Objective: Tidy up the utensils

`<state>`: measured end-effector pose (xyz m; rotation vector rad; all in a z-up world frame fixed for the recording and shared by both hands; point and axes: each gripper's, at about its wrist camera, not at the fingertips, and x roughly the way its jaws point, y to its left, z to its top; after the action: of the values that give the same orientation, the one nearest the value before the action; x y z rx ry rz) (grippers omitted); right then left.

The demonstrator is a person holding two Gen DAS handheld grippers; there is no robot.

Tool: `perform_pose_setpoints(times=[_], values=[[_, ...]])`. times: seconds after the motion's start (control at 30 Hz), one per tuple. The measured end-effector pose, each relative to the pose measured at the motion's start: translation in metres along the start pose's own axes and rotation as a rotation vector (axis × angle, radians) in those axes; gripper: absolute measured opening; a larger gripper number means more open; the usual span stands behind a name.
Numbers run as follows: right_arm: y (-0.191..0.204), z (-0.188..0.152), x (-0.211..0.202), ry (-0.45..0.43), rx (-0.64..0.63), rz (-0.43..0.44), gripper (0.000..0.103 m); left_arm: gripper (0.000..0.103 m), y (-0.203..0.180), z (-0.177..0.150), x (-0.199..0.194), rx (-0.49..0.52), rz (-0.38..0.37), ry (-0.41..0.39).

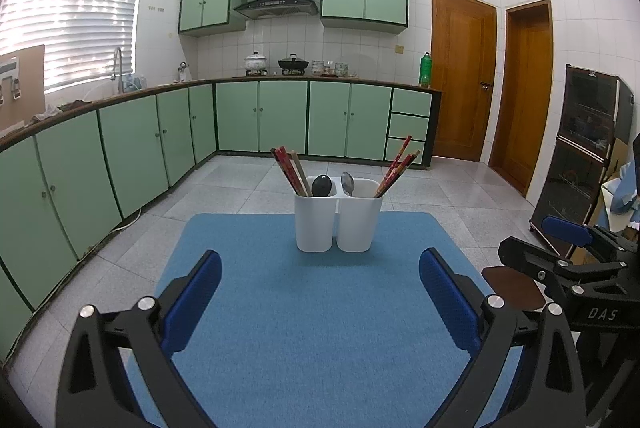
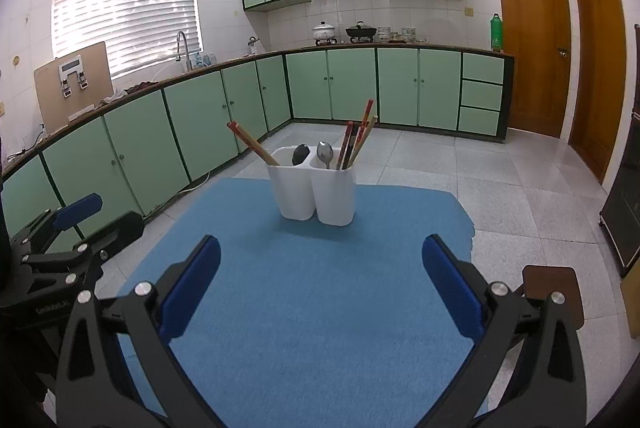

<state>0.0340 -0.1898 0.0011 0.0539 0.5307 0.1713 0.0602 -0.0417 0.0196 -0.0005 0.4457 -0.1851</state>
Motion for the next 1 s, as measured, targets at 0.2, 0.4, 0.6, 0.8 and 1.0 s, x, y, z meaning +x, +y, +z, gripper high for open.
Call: perform_pose_setpoints(times=[0.2, 0.4, 0.6, 0.8, 1.0], values=[[0.0005, -0.0012, 0.0005, 0.0, -0.006, -0.001, 0.098, 0.097, -0.0012, -0.0001, -0.0007, 0.001, 0.002, -0.001], [0.0006, -0.002, 0.0017, 0.004, -0.005, -0.002, 0.098, 0.097, -0.0015, 0.0002, -0.0016, -0.002, 0.004, -0.002], [0.001, -0.0021, 0.002, 0.005, -0.007, -0.003, 0.098, 0.097, -0.0016, 0.0003, -0.0021, -0.002, 0.003, -0.003], [0.0004, -0.0017, 0.0021, 0.002, -0.006, -0.005, 0.098, 0.097, -0.0013, 0.0003, -0.0024, -0.002, 0.003, -0.005], [-0.0006, -0.0016, 0.0036, 0.003, -0.006, -0.005, 0.098, 0.097, -0.0003, 0.0001, -0.0021, -0.003, 0.003, -0.003]])
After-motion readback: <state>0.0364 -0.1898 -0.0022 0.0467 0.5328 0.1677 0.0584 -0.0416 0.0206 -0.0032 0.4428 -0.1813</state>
